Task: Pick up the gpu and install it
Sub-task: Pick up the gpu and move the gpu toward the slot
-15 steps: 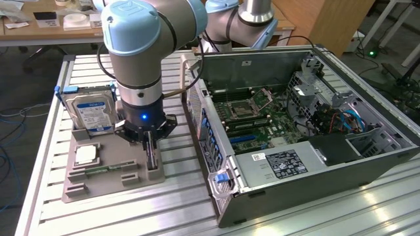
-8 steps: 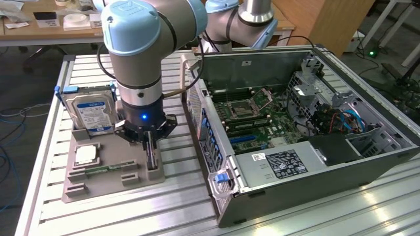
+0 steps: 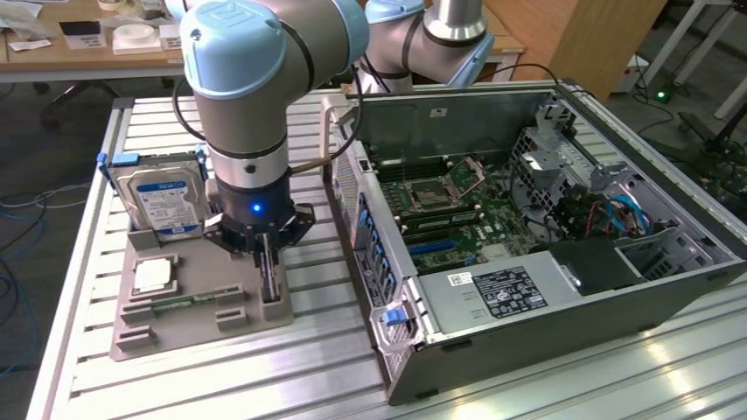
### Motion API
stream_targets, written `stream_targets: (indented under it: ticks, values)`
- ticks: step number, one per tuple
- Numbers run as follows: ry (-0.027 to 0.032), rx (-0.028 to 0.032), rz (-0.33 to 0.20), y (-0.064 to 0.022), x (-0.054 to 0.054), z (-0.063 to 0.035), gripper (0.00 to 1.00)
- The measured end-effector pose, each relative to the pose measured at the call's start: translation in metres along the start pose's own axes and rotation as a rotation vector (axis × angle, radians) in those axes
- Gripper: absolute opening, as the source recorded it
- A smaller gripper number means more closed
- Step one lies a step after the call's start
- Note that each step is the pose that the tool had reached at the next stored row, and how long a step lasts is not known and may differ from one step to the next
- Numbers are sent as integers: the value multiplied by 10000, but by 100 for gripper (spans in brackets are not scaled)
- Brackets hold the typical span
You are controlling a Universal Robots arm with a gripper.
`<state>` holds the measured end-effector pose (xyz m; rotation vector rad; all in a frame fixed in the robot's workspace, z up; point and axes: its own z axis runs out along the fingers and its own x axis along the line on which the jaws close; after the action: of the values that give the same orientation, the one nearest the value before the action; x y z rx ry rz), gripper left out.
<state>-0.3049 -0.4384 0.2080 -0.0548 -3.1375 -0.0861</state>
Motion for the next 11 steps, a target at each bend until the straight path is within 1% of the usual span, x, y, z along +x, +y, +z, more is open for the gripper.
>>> stream_targets:
  ticks: [5,11]
  values:
    - [1,1,-1,2,1,-55,28]
    - [1,1,0,8,3,-166,28]
